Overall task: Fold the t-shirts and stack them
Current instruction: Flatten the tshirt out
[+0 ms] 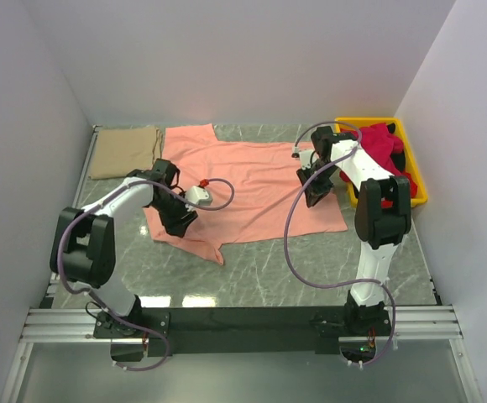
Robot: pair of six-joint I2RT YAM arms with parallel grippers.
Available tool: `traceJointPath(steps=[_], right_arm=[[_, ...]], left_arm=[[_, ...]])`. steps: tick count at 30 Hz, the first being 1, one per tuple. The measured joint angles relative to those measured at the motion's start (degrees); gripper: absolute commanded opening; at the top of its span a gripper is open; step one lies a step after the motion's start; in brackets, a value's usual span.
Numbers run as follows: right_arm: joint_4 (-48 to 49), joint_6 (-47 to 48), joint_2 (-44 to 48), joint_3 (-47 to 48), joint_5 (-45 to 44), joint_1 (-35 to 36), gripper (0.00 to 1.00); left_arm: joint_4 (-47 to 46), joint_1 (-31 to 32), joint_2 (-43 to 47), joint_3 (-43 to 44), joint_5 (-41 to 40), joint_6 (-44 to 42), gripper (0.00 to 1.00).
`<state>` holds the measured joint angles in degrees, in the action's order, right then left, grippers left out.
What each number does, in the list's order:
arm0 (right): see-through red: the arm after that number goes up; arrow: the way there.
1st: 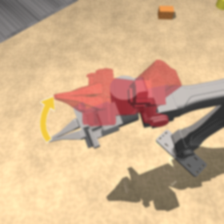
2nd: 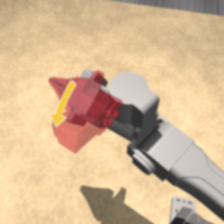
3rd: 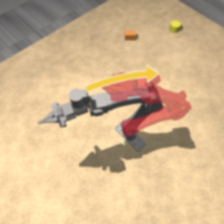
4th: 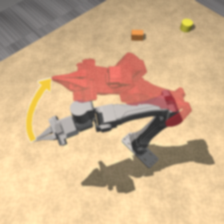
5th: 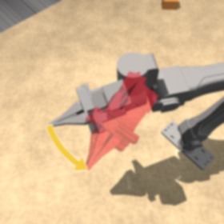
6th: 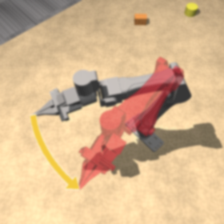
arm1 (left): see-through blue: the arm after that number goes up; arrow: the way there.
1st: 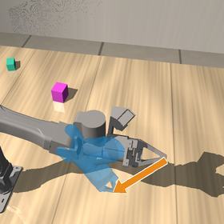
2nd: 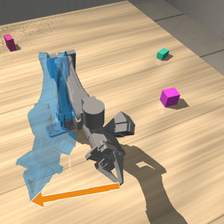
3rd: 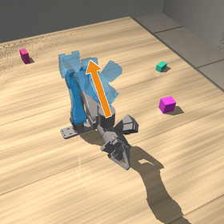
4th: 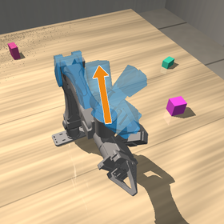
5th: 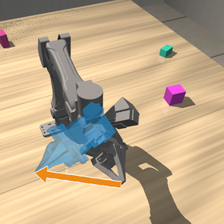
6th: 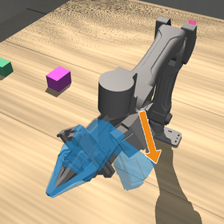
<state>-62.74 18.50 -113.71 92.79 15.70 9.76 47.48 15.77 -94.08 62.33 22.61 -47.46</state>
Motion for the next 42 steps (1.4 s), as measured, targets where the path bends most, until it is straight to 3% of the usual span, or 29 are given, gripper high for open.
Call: traceJointPath(steps=[9,12,13,18,27,30,31,33,42], right_arm=[[-0.09,0.24,-0.02,-0.02,0.35,0.00,0.24],[-0.09,0.24,-0.02,-0.02,0.46,0.00,0.24],[-0.09,0.24,-0.02,-0.02,0.46,0.00,0.24],[-0.07,0.24,-0.02,-0.22,0.44,0.00,0.24],[-0.02,0.24,-0.04,-0.59,0.37,0.00,0.24],[-0.02,0.26,-0.04,-0.61,0.35,-0.02,0.24],[0.00,0.26,-0.04,-0.68,0.33,-0.04,0.24],[0.04,0.35,-0.04,-1.01,0.24,-0.09,0.24],[-0.07,1.20,-0.04,-1.73,-0.48,-0.59,0.23]], left_arm=[[-0.52,-0.92,14.12,-4.44,2.69,0.68,0.59],[-3.06,1.75,17.81,-9.14,1.70,1.64,0.62],[-4.26,2.91,18.10,-10.64,1.09,1.95,0.71],[-10.27,8.07,18.08,-15.26,-4.46,4.28,0.70],[-21.35,12.09,12.92,-17.42,-12.79,6.19,0.52],[-22.23,12.07,10.97,-17.55,-14.12,6.36,0.29],[-22.18,12.09,10.97,-17.55,-14.32,6.14,0.13],[-21.86,12.09,11.39,-17.46,-14.38,6.01,0.01],[-2.73,12.87,21.16,-14.78,-7.17,-2.47,0.01]])
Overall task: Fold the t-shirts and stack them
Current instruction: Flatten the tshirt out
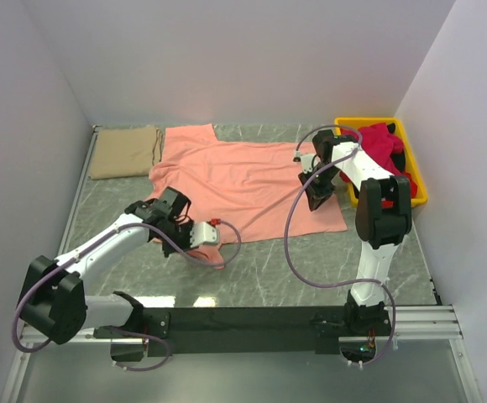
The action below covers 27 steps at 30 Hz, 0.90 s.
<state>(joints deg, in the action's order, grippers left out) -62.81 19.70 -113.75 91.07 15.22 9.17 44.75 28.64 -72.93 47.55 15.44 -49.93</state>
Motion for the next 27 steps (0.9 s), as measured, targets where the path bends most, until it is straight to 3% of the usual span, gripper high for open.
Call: traceJointPath(steps=[3,4,7,9,13,17,22,27], right_arm=[[-0.22,0.59,0.00,-0.70,-0.72,-0.17,0.23],[-0.48,0.76,0.00,-0.76,-0.85,-0.22,0.23],[-0.90,1.20,0.00,-0.76,-1.01,-0.31,0.23],[-1.31,1.38,0.00,-0.74,-1.09,-0.33,0.23],[-2.16,2.16,0.00,-0.66,-1.81,-0.33,0.22],[-2.14,2.82,-0.02,-0.66,-3.48,-0.33,0.16],[-0.42,3.21,-1.11,-0.98,-7.06,-0.33,0.09],[1.27,3.34,-3.69,-3.76,-10.14,-0.33,0.08]], left_arm=[[8.17,1.11,0.81,-0.26,3.02,-3.96,0.07],[9.84,1.49,0.81,-0.55,3.80,-4.85,0.22],[14.91,3.76,0.76,-1.31,6.14,-7.26,0.38],[17.57,5.27,0.63,-1.36,7.06,-8.15,0.43],[22.38,5.77,-0.44,-0.96,7.69,-9.03,0.42],[22.01,1.68,-1.20,2.29,8.44,-6.23,0.35],[8.81,-6.45,-6.62,5.11,5.46,2.86,0.31],[-2.27,-12.83,-12.81,5.11,-0.22,8.31,0.28]])
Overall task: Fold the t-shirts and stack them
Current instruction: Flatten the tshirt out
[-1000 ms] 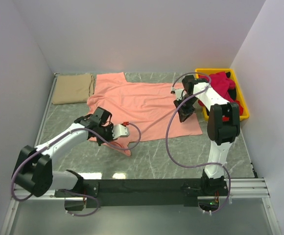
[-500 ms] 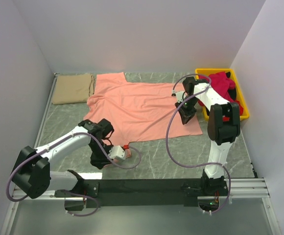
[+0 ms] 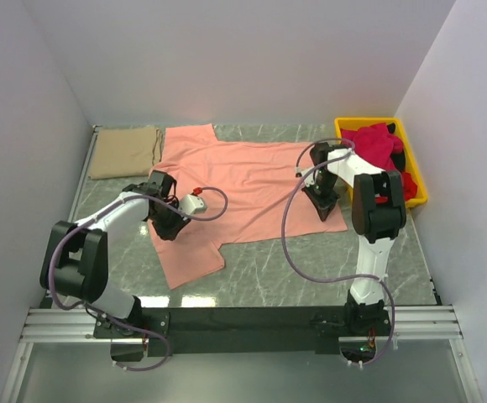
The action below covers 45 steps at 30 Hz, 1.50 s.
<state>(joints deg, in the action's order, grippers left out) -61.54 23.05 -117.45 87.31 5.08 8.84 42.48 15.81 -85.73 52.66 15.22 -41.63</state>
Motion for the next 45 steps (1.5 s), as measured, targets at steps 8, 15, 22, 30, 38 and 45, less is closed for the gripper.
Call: traceJointPath(steps=[8,15,22,30,38,45], right_arm=[[-0.17,0.20,-0.39,-4.96,-2.64,0.00,0.05],[-1.07,1.11,5.62,-16.31,-0.90,0.37,0.05],[-4.26,3.48,10.95,-21.59,2.56,0.87,0.10],[-3.93,2.08,10.36,-3.82,5.11,0.15,0.11],[-0.35,0.17,0.85,-0.04,4.81,0.11,0.11],[0.92,0.02,-0.24,-4.37,4.44,0.26,0.12]], left_arm=[[-6.54,-0.68,-2.16,-4.79,-3.50,1.29,0.26],[-4.39,-0.68,5.73,-11.65,-3.04,-2.34,0.20],[10.32,-2.21,9.79,-10.73,-0.31,-7.87,0.24],[8.24,-6.10,0.42,4.52,1.99,-3.32,0.30],[0.74,-8.33,-9.90,3.72,0.83,2.89,0.30],[-3.34,-9.38,-4.42,-2.56,0.98,2.75,0.29]])
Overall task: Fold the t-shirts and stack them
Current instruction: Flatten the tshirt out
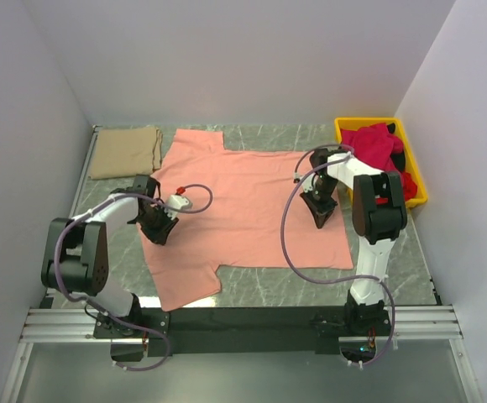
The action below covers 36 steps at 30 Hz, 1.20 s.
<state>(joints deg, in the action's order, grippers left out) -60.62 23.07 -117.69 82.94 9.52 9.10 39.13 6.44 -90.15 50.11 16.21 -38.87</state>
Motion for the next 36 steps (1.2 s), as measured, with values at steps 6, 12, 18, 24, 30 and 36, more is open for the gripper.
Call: traceJointPath(steps=[6,12,18,24,30,36], right_arm=[[-1.09,0.81,2.71,-2.03,2.27,0.24,0.24],[-2.14,0.09,4.81,11.17,2.62,-1.60,0.32],[2.62,-1.66,0.74,32.04,-0.24,-5.84,0.34],[9.29,-4.33,-9.57,42.34,-5.11,-6.19,0.41],[12.98,-7.32,-18.88,43.39,-10.32,-5.70,0.40],[17.14,-9.84,-21.22,43.30,-15.39,-5.70,0.39]], left_arm=[[1.38,-0.26,4.07,-3.45,0.20,-1.14,0.41],[10.58,-1.27,-2.71,11.69,3.48,1.51,0.57],[7.80,-2.91,-12.37,39.67,7.54,8.79,0.60],[3.41,-4.57,-20.50,54.45,7.91,16.46,0.60],[2.25,-5.51,-25.00,56.57,7.19,20.33,0.60],[1.57,-5.49,-25.22,55.82,6.60,22.05,0.60]])
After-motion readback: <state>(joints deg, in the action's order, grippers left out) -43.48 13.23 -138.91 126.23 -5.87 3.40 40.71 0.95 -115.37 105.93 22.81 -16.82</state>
